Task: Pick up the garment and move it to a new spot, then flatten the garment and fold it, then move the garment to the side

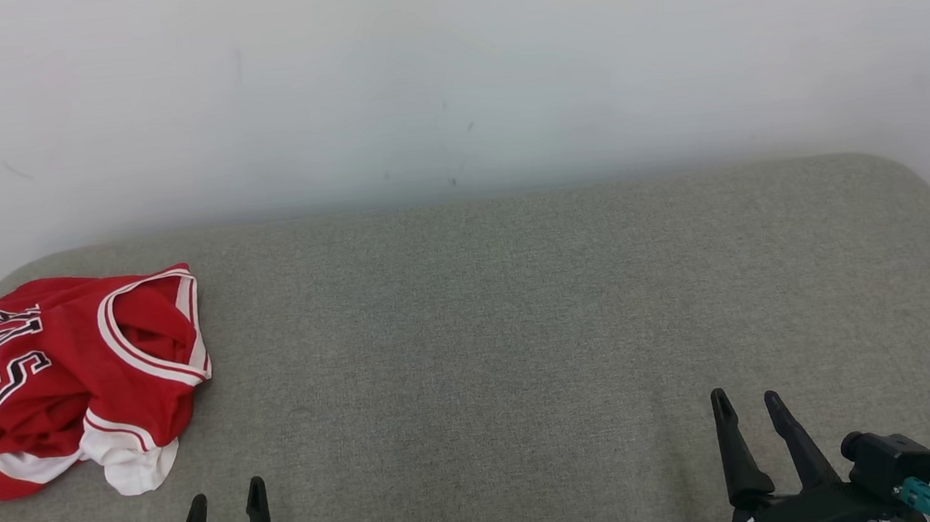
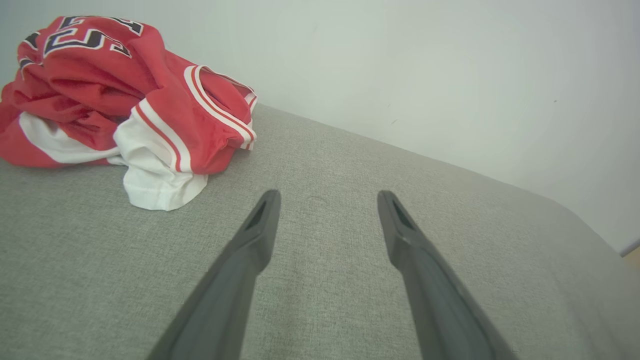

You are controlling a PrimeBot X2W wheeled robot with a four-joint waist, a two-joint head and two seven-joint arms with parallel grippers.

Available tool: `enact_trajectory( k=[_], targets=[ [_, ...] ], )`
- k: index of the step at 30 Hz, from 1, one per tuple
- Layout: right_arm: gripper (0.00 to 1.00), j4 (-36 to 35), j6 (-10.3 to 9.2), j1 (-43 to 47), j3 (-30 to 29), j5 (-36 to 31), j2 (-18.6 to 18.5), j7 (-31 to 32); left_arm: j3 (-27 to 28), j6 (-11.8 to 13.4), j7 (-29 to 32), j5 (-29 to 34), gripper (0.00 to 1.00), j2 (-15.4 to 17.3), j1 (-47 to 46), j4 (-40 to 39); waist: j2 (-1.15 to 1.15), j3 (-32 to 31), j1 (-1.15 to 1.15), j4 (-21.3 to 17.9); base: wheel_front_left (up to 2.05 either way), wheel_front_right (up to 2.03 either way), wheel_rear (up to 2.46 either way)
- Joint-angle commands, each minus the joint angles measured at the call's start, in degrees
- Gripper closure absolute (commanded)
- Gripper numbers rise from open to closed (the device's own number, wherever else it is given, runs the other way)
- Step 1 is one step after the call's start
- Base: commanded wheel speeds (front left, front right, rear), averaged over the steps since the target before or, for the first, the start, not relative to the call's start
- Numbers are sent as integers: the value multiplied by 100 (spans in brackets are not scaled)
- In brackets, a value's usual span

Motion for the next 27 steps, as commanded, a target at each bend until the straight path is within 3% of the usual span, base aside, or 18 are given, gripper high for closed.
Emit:
enact_trajectory(
  k=[1,27],
  targets=[
    [0,-27,-9,-24,14,-133,-23,-46,-6,-26,-53,144,0,31,-22,-44,0,0,0,-1,0,0,0],
    [0,-9,-11,74,51,-1256,-25,-263,16,-135,-351,1114,0,14,-88,202,0,-21,0,8,0,0,0]
  ],
)
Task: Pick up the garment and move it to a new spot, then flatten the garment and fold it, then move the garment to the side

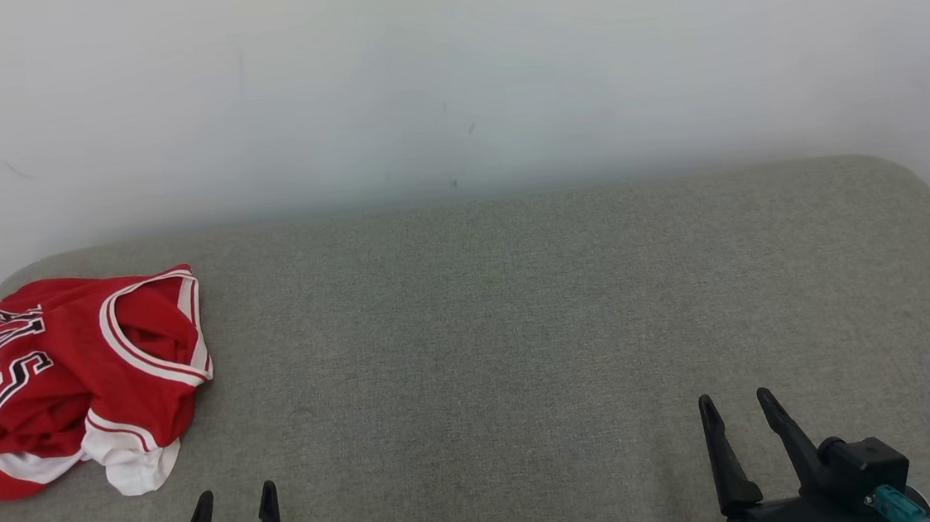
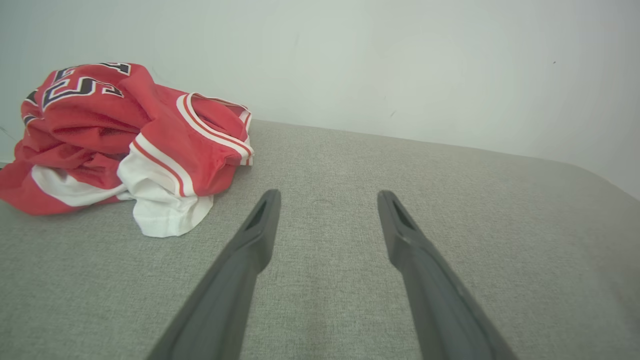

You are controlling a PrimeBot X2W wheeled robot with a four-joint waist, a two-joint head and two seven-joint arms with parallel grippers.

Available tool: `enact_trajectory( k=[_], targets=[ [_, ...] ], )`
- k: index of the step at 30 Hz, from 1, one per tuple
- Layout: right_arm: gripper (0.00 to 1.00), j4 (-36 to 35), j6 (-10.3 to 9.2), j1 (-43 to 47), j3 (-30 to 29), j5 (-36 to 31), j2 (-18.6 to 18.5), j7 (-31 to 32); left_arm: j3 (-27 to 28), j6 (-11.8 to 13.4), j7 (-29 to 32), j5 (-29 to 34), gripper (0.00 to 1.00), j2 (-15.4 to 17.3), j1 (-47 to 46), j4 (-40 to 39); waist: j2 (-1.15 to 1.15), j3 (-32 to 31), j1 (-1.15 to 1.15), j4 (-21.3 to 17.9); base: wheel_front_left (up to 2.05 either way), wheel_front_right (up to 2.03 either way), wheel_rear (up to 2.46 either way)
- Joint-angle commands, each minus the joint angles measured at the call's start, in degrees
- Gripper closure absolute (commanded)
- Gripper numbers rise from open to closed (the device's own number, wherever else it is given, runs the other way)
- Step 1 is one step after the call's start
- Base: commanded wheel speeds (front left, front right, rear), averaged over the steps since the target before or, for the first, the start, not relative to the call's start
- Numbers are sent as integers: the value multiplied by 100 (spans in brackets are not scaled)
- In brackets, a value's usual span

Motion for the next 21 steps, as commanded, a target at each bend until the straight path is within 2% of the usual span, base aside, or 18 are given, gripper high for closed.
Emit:
enact_trajectory(
  k=[1,7,21],
  targets=[
    [0,-20,-11,49,13,-135,-20,-43,-2,8,-70,122,0,15,-49,11,0,-1,0,-2,0,0,0],
    [0,-28,-12,64,30,-295,-20,-93,-9,-17,-115,263,0,-9,-36,62,0,-10,0,2,0,0,0],
    [0,-58,-12,83,-6,-271,-19,-25,50,33,-98,-64,0,-104,-73,172,0,-4,0,14,0,0,0]
  ],
)
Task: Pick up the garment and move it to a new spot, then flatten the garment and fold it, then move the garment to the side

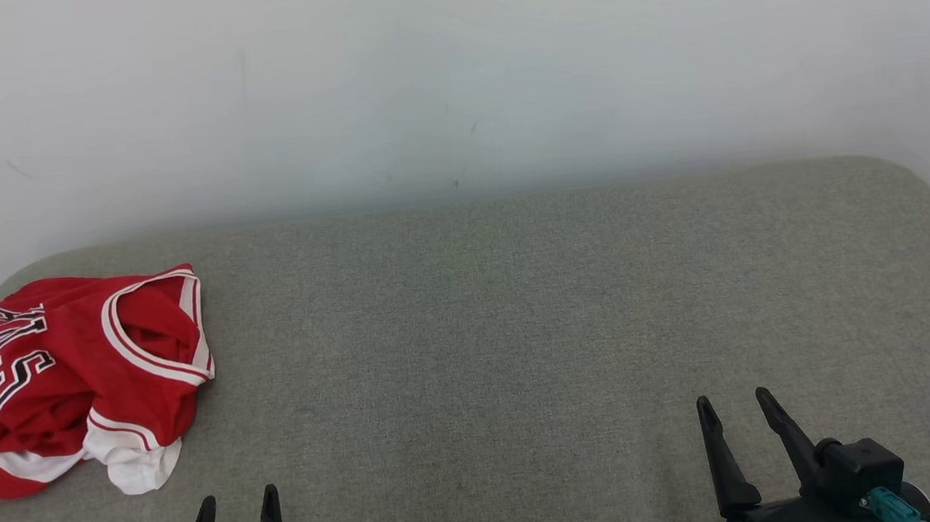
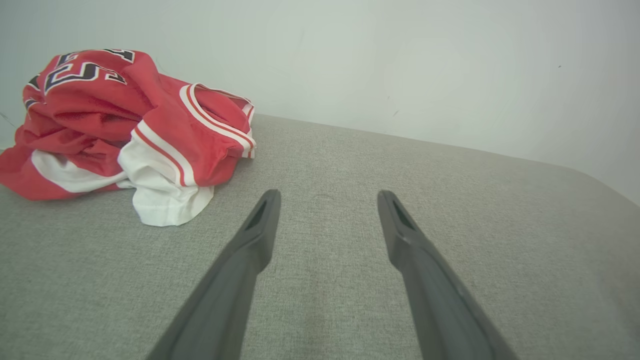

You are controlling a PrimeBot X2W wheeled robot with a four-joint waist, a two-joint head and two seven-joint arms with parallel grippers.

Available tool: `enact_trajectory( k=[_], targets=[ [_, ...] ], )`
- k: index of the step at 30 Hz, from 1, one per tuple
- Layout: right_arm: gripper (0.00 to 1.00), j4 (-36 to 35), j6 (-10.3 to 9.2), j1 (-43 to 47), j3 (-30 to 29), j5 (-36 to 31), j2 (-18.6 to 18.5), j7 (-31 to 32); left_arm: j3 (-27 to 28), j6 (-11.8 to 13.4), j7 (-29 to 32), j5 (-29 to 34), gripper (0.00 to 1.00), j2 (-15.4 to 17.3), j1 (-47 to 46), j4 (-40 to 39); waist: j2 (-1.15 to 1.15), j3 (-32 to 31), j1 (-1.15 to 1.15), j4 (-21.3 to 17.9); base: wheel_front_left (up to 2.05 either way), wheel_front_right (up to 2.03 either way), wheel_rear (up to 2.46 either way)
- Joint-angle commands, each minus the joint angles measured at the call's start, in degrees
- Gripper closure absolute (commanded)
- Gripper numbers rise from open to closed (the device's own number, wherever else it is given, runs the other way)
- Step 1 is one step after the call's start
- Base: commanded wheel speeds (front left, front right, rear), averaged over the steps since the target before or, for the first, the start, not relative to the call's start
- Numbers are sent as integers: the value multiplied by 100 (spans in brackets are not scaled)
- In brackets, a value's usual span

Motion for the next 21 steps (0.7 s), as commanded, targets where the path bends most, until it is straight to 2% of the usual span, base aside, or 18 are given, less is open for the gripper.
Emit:
enact_trajectory(
  k=[1,14,21],
  targets=[
    [0,-13,-12,62,-4,-7,-17,-1,3,36,-6,-27,0,-16,-47,6,0,-3,0,0,0,0,0],
    [0,27,-12,73,21,-7,-17,-18,-56,56,-6,35,0,-23,35,-30,0,-24,0,39,0,0,0],
    [0,38,-12,128,24,-39,-15,-3,-99,89,-6,81,0,24,57,-14,0,-78,0,266,0,0,0]
  ],
)
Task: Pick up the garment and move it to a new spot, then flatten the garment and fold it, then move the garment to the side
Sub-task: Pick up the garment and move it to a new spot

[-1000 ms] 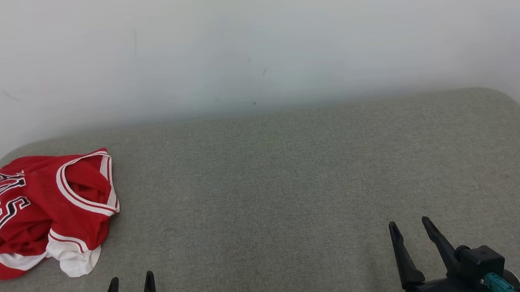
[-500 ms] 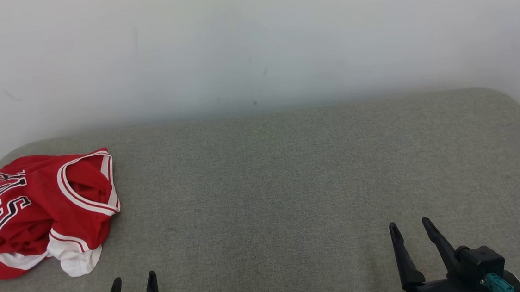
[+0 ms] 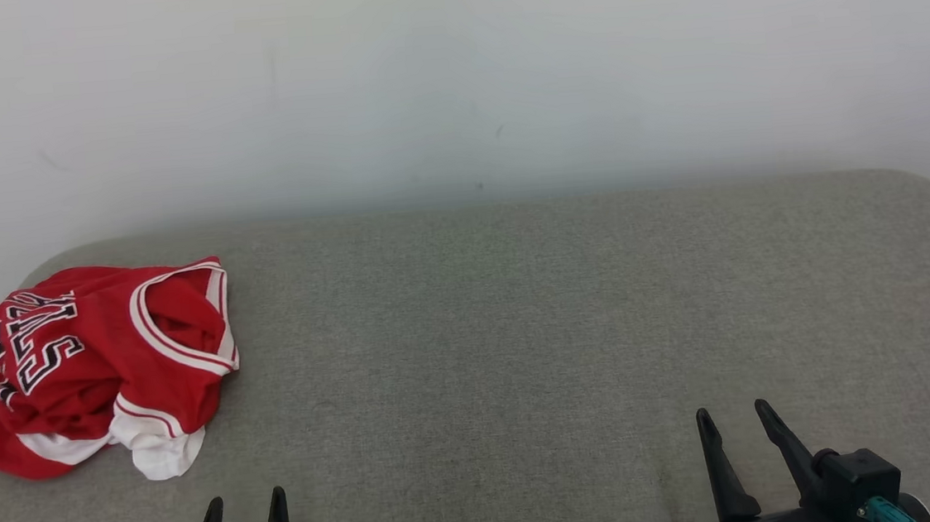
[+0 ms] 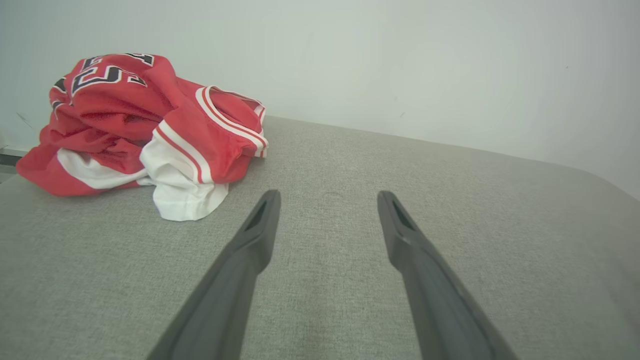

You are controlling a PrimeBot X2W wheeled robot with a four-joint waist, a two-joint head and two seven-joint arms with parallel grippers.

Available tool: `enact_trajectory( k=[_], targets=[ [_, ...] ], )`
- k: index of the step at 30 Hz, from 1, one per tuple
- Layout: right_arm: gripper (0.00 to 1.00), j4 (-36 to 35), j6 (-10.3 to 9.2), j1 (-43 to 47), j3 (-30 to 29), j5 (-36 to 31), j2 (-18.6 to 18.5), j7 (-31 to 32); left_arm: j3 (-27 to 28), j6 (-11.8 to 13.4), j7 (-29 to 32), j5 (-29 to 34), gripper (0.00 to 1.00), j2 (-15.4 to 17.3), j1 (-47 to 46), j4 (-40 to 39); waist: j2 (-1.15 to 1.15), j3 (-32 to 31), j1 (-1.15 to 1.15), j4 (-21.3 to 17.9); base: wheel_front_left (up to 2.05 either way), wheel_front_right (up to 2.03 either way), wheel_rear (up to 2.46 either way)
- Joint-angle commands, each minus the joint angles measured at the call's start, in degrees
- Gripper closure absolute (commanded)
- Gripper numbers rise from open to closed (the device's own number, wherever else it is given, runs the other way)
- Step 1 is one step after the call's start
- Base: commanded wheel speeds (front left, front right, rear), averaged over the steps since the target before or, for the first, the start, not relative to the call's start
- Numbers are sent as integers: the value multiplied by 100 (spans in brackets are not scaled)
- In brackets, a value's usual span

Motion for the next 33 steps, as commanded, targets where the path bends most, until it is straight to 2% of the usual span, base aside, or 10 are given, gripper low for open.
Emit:
enact_trajectory(
  k=[1,6,20,25,33],
  targets=[
    [0,-9,-12,66,16,-25,-14,5,15,37,-4,23,0,20,40,-3,0,-37,0,133,0,0,0],
    [0,-18,-12,128,-20,-54,-15,11,-21,43,12,48,0,78,67,11,0,-105,0,587,0,0,0],
    [0,49,-12,172,71,149,-13,-74,97,188,172,-1,0,374,248,-275,0,-186,0,2283,0,0,0],
    [0,111,-12,-10,251,196,-14,-71,240,300,184,-84,0,438,401,-514,0,-9,0,2501,0,0,0],
    [0,263,-12,-286,379,141,-14,-81,416,493,156,-194,0,438,592,-839,0,175,0,2639,0,0,0]
  ],
)
